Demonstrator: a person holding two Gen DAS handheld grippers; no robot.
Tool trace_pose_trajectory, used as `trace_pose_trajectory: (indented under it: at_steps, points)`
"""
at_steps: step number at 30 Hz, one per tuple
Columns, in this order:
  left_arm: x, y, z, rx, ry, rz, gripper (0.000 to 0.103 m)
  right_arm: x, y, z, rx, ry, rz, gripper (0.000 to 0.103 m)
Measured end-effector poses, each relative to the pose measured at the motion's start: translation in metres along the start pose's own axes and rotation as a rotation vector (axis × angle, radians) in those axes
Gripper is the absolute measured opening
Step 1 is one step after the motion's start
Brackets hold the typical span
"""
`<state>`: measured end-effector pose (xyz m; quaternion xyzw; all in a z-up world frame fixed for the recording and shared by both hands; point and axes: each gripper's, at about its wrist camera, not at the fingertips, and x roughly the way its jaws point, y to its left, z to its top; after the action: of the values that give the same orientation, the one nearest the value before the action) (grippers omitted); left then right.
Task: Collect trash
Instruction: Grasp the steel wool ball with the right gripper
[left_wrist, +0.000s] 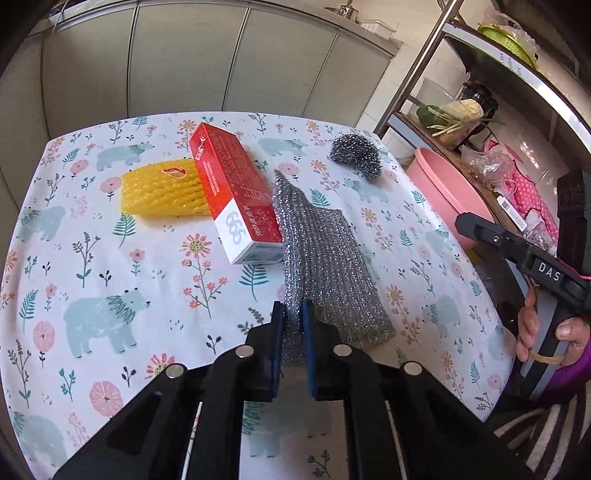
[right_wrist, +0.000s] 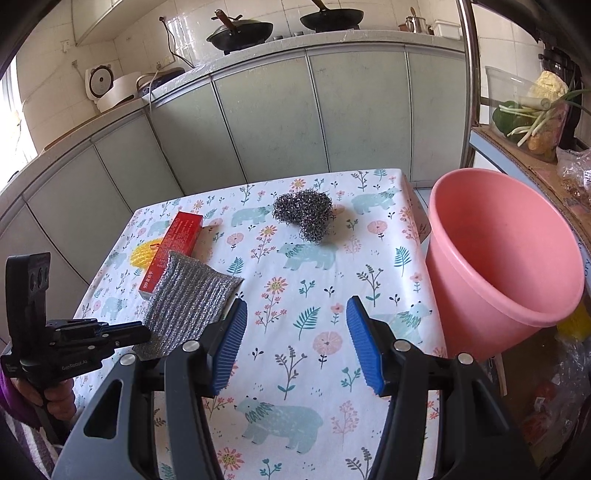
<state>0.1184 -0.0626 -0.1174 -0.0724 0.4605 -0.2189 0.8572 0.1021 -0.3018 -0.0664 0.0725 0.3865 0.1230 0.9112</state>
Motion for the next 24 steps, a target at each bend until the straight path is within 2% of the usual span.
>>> trace_pose_trajectory:
  at_steps: [5,10,14,18,24]
  points:
    - [-0.017,-0.014,0.005,0.057,-0.074,-0.066,0.003,0.004,-0.003,0.0,0.013,0.01,0.004,0.057]
    - [-0.038,-0.022,0.019,0.072,-0.151,-0.095,0.003,0.009,-0.002,0.003,-0.01,0.007,-0.002,0.057]
    - [-0.055,-0.026,0.034,0.086,-0.21,-0.11,0.003,0.017,-0.001,0.021,-0.052,-0.03,-0.002,0.057]
    - [-0.069,-0.03,0.044,0.094,-0.257,-0.116,0.003,0.035,-0.002,0.042,-0.062,-0.048,0.01,0.057]
    - [-0.076,-0.03,0.049,0.088,-0.276,-0.113,0.003,0.079,-0.006,0.062,-0.058,-0.01,-0.005,0.057]
